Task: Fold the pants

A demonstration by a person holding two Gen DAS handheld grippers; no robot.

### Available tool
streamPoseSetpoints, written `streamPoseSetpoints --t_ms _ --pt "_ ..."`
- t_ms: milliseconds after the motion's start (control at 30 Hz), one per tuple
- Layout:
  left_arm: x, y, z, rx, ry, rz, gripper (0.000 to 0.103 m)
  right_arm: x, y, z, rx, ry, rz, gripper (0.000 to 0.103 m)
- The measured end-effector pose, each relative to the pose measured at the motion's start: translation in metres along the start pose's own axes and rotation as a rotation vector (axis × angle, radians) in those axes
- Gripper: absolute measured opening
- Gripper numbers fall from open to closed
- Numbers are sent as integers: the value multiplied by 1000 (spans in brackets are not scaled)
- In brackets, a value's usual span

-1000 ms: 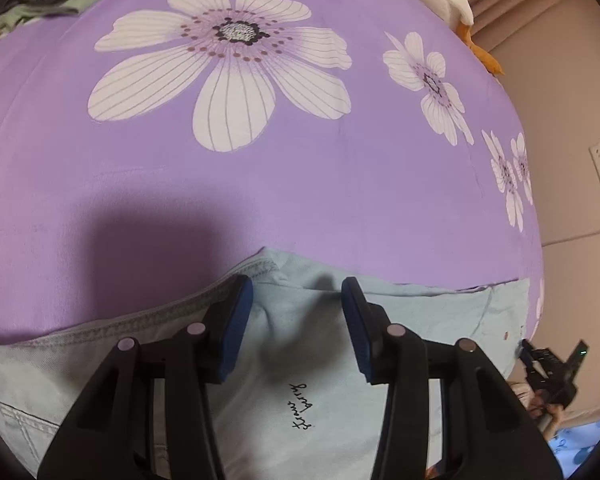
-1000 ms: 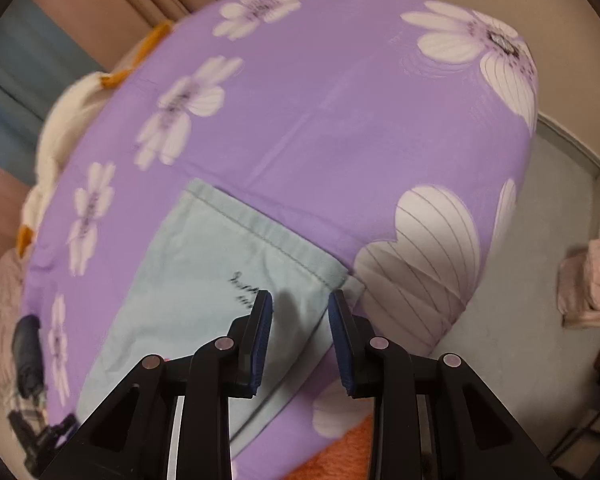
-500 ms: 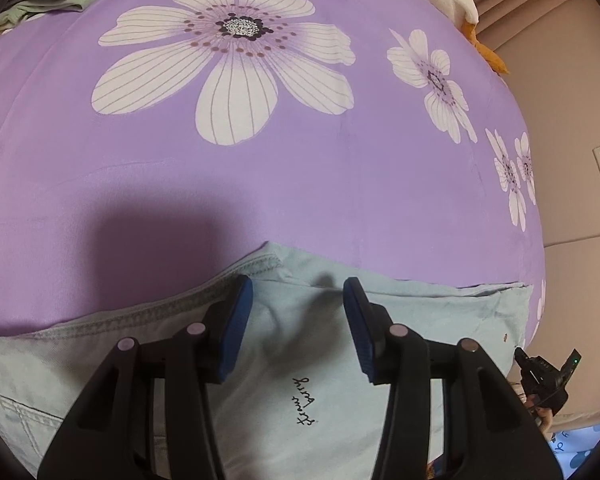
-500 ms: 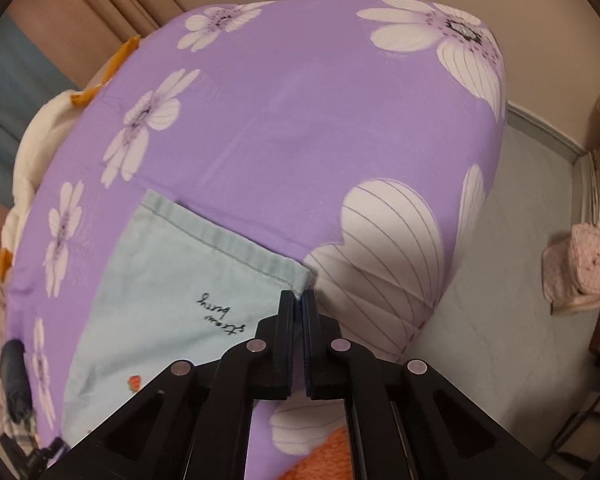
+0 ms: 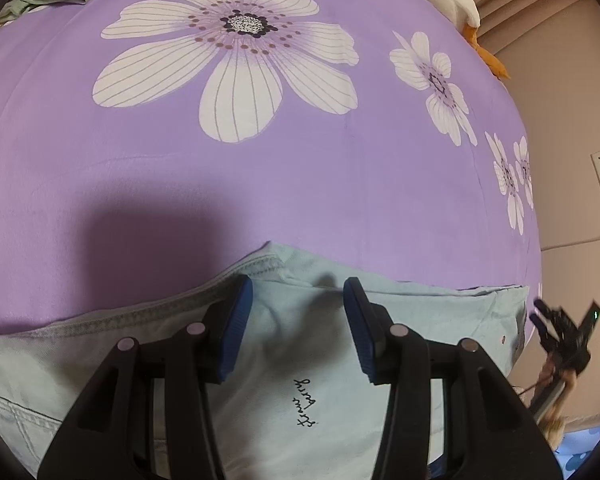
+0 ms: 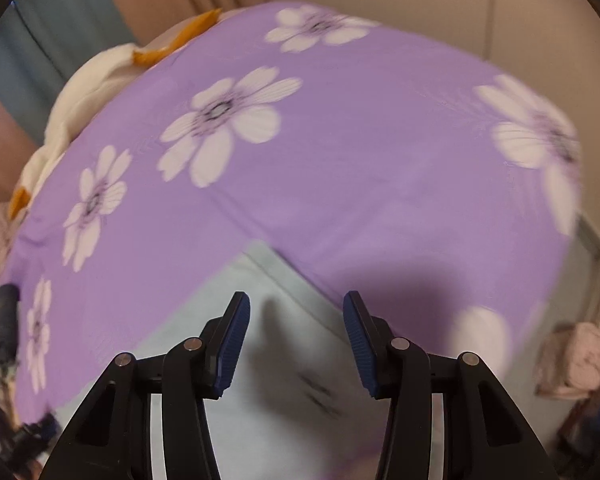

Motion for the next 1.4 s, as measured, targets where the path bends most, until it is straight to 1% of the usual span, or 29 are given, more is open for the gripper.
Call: streamPoseSetpoints --t_ms 167,200,233,300,400,467,533,567,600,667,700,733,767,800,833,900,1033,1133,1167,1200,1233,1267,1300,1333,1400 --pt "2 0 -1 5 -6 -14 47 39 -15 -2 -1 -52 -24 48" --pt "2 0 -1 8 -5 -17 47 41 -17 1 -2 -59 -17 40" --pt "3 0 -1 13 -4 -19 47 45 -17 3 -3 -67 -19 23" --pt "3 1 0 16 -2 -22 47 42 -16 4 21 -64 -27 21" --pt "4 2 0 20 -3 -27 47 27 -17 -8 50 -4 -48 19" --pt "4 2 0 24 -1 -29 47 25 -17 -10 52 3 -50 19" --pt "3 3 0 36 9 -30 47 37 -17 -6 33 -15 -27 19" --pt "1 4 1 42 17 -34 47 46 -15 0 30 -39 -8 19" --pt "-1 5 2 50 23 -39 47 50 -14 3 31 -44 -4 19" --pt "-11 10 7 63 24 -30 46 48 -15 3 10 -24 -4 19" --pt "-17 15 10 66 24 -10 47 45 -15 2 5 -19 -2 19" --pt "-24 21 14 64 24 20 47 40 -14 1 7 -19 -3 25" --pt "-32 27 20 61 23 53 47 34 -13 0 7 -17 -2 29" --pt "-39 34 25 65 23 76 47 22 -10 -1 0 1 10 35" --pt "-46 39 32 74 26 92 47 12 -7 -3 -8 21 22 42" --pt "-56 47 47 97 18 103 49 -10 4 1 -8 43 49 48" --pt "-63 53 79 120 -28 119 49 -38 28 22 10 27 80 48" --pt "-60 50 97 137 -59 105 49 -46 45 38 30 17 114 48" --pt "-57 47 103 125 -84 105 49 -46 50 46 53 4 105 48" --pt "-54 44 109 107 -109 107 48 -45 51 50 71 -10 102 44" --pt "-51 41 113 97 -123 103 48 -43 52 55 84 -23 94 29" --pt "-50 39 116 92 -128 99 48 -41 50 59 86 -32 85 20" --pt "-50 39 117 91 -129 99 48 -40 50 61 84 -30 86 7" --pt "-50 38 117 88 -129 100 48 -41 49 60 84 -20 88 3" --pt "-50 38 118 84 -138 98 48 -46 49 54 122 11 76 3"
Point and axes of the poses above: each gripper's, at about its wrist camera, not at the fingertips, and x roughly the way its jaws point, y to its right, z to its underside, the point moved 9 cm from there along x, roughly the way its jaws point, and after that the axes turned 15 degrees about y, right-handed, at the moved point
